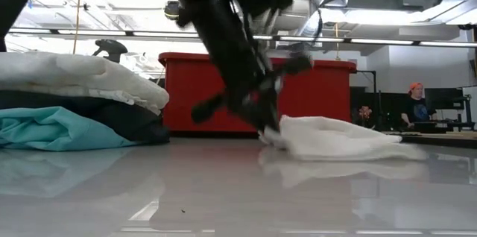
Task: Fold laundry
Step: Fold the white shorts
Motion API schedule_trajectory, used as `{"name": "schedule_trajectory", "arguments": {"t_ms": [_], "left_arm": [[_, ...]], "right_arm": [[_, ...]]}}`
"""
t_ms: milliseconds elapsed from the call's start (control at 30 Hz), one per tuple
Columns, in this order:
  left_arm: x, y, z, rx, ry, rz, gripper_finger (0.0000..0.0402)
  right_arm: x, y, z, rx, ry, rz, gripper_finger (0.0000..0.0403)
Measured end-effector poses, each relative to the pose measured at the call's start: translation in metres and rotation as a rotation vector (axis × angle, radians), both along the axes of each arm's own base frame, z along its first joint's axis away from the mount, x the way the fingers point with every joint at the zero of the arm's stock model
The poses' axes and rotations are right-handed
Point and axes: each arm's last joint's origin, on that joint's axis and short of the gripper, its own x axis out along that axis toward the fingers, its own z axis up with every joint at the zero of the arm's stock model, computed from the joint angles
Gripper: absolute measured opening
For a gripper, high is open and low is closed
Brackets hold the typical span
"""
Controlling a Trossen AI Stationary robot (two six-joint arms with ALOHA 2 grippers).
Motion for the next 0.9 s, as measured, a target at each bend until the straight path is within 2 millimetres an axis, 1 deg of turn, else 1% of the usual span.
{"name": "schedule_trajectory", "arguments": {"t_ms": [133,233,300,400,500,533,600,633,733,800,900], "left_arm": [[-0.009,-0.010,0.040,0.015,-0.059,-0.094,0.0002],[-0.024,-0.020,0.062,0.040,-0.037,-0.158,0.0001],[-0.036,-0.029,0.081,0.042,-0.043,-0.198,0.0001],[-0.052,-0.036,0.108,0.041,-0.072,-0.267,0.0000],[-0.066,-0.043,0.129,0.044,-0.095,-0.350,0.0000],[-0.071,-0.046,0.135,0.035,-0.109,-0.376,0.0000],[-0.081,-0.053,0.144,0.023,-0.114,-0.413,0.0000],[-0.085,-0.056,0.148,0.023,-0.116,-0.423,0.0000],[-0.092,-0.063,0.153,0.044,-0.124,-0.374,0.0000],[-0.094,-0.065,0.154,0.079,-0.124,-0.321,0.0000],[-0.094,-0.063,0.154,0.108,-0.132,-0.261,0.0000]], "right_arm": [[0.001,-0.007,0.003,-0.040,-0.005,0.057,0.0209],[0.004,-0.013,0.005,-0.016,-0.021,0.107,0.0209],[0.007,-0.017,0.007,-0.007,-0.040,0.145,0.0209],[0.012,-0.023,0.010,0.017,-0.083,0.214,0.0209],[0.021,-0.030,0.012,0.075,-0.143,0.272,0.0209],[0.025,-0.033,0.009,0.101,-0.151,0.288,0.0209],[0.035,-0.037,0.000,0.135,-0.156,0.317,0.0209],[0.040,-0.039,-0.007,0.141,-0.147,0.341,0.0209],[0.059,-0.039,-0.034,0.165,-0.120,0.402,0.0209],[0.071,-0.037,-0.047,0.227,-0.149,0.437,0.0209],[0.078,-0.026,-0.056,0.320,-0.197,0.498,0.0209]]}}
